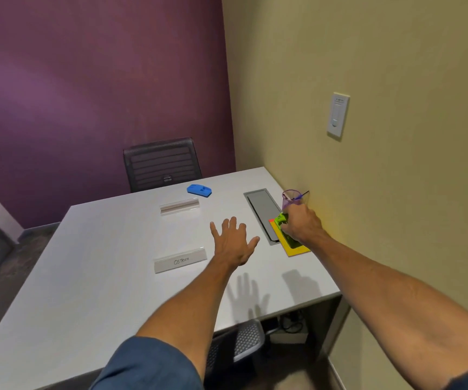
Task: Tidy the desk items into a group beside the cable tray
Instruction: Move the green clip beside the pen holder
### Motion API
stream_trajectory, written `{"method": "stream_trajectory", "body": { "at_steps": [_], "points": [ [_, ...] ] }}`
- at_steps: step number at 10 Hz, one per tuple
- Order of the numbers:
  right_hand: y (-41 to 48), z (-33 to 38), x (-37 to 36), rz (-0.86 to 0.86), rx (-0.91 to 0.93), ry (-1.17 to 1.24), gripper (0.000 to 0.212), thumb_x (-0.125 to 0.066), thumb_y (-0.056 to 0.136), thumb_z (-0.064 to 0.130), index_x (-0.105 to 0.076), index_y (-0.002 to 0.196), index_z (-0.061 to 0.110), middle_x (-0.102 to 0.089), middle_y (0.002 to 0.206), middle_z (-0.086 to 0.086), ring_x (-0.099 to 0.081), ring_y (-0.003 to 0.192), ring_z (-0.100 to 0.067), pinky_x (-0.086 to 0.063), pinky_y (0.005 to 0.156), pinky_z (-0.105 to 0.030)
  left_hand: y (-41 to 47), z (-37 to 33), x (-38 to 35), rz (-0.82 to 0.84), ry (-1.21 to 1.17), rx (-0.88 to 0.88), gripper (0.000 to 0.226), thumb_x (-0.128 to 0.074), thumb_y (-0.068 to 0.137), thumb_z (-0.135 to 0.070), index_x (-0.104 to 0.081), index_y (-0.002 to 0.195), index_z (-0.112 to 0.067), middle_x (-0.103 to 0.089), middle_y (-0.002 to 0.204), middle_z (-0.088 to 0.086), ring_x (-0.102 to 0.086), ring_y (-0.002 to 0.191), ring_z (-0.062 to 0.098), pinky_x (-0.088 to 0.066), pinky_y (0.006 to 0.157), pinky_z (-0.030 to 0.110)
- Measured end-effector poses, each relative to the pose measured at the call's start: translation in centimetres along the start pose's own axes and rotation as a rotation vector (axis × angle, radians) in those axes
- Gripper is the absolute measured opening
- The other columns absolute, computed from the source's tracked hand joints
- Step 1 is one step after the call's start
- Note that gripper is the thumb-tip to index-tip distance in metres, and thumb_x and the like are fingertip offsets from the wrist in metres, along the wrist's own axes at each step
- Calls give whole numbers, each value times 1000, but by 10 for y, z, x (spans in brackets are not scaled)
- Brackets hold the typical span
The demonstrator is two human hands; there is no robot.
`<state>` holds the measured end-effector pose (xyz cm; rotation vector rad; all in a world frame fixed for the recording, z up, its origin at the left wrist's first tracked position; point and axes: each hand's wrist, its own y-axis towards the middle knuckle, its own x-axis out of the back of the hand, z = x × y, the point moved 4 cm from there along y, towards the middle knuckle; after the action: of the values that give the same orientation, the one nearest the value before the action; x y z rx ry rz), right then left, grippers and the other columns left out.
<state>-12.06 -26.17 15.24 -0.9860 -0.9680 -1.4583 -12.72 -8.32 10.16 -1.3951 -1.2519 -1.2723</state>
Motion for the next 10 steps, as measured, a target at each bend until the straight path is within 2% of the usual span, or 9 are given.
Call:
{"method": "stream_trajectory", "body": {
  "at_steps": [2, 7, 10],
  "points": [
    [70, -20, -8, 22, -10, -7, 35, -63, 87, 21, -62, 122, 17, -61, 120, -13, -58, 111, -35, -51, 83, -36, 67, -9, -24, 4, -4, -2, 62, -30, 96, -58, -42, 140, -16, -22, 157, 11, -15, 146, 30, 1, 115, 61],
    [245, -45, -27, 30, -45, -9, 28, -64, 84, 19, -66, 111, 14, -64, 108, -15, -62, 98, -37, -52, 74, -37, 209, -2, -69, 73, 30, -26, 62, -29, 97, -56, -38, 142, -15, -23, 157, 11, -16, 146, 29, 0, 116, 60],
    [375, -70, -74, 82, -26, -19, 29, -63, 81, 21, -67, 108, 13, -64, 104, -16, -63, 95, -38, -51, 72, -35, 311, -6, -123, 131, -25, 32, 61, -29, 98, -54, -33, 146, -17, -17, 159, 11, -10, 148, 28, 1, 118, 58]
  ]
}}
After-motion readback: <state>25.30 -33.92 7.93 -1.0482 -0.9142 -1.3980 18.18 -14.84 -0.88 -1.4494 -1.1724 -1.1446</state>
